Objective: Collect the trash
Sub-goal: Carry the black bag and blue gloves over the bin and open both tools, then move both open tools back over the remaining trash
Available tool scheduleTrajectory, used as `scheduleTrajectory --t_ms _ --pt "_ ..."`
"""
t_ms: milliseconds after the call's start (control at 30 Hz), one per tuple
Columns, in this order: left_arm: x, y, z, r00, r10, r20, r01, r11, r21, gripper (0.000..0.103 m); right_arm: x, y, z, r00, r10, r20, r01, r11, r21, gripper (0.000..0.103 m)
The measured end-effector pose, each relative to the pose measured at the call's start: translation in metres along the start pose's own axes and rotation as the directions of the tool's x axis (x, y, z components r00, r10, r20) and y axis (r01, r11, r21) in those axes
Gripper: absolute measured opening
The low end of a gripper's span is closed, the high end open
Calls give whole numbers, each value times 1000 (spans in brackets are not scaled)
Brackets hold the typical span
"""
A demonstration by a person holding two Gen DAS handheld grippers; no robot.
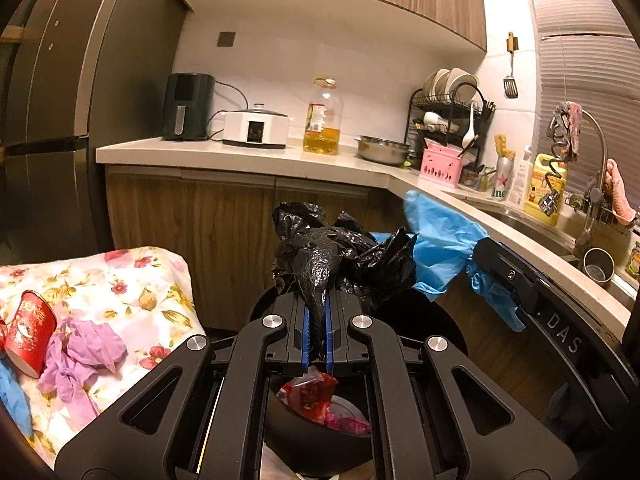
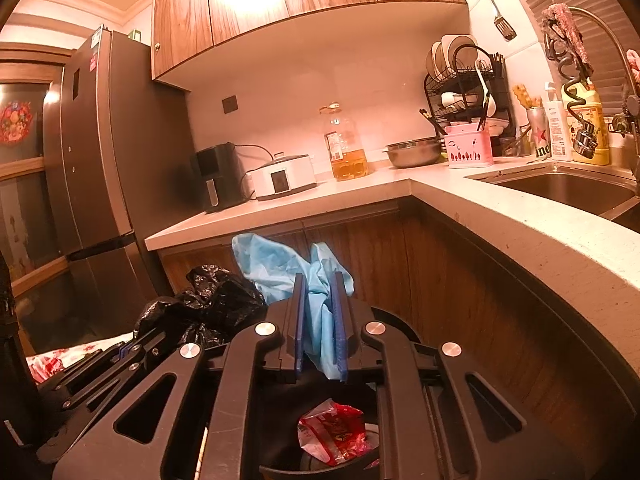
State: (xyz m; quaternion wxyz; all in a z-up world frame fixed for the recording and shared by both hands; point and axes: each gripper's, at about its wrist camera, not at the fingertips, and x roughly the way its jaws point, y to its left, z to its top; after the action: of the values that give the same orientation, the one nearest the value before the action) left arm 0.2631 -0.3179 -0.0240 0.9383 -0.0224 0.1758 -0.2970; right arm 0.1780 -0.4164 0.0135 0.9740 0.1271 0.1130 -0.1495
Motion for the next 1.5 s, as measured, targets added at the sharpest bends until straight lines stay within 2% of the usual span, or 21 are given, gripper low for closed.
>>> scheduleTrajectory --t_ms 133,200,300,400,467,600,667,967,1067,1267,1433,1500 --pt "3 -1 -2 1000 -6 -7 6 1000 2 5 3 -1 0 1000 -3 -5 3 1000 2 20" --pt "3 -2 -3 1000 -13 -12 13 1000 6 5 4 -2 0 1000 -2 -7 3 1000 6 28" --pt "7 -2 -5 999 -16 -29 16 1000 15 8 3 -4 -1 1000 -10 -10 10 1000 12 29" --pt "8 -1 -7 999 -21 -40 21 1000 14 19 1 -6 -1 1000 -16 -10 16 1000 21 35" --pt "8 -1 -8 999 -17 -42 17 1000 14 43 -1 -7 -1 1000 -21 -8 21 1000 21 39" --pt "2 6 -12 999 9 -36 -9 1000 -3 57 -4 -6 -2 1000 -29 -8 29 999 22 47" --pt "-3 10 -13 999 33 -30 -34 999 -11 67 -6 -5 -3 1000 -29 -10 29 999 19 50" --pt "-38 37 -19 988 155 -14 -156 987 -37 85 -21 9 -12 999 -31 -6 31 999 -13 70" --pt "-57 46 -24 979 202 7 -201 978 -46 89 -27 15 -16 1000 -23 -6 22 1000 -17 75" --pt "-95 72 -33 955 296 29 -293 952 -88 93 -39 33 -23 1000 -4 -7 4 1000 -28 77" --pt "-125 99 -42 921 387 31 -382 917 -115 93 -48 55 -33 1000 25 -12 -25 998 -51 77" --pt "-138 113 -47 902 432 27 -426 896 -123 93 -51 62 -37 999 36 -15 -37 998 -59 77"
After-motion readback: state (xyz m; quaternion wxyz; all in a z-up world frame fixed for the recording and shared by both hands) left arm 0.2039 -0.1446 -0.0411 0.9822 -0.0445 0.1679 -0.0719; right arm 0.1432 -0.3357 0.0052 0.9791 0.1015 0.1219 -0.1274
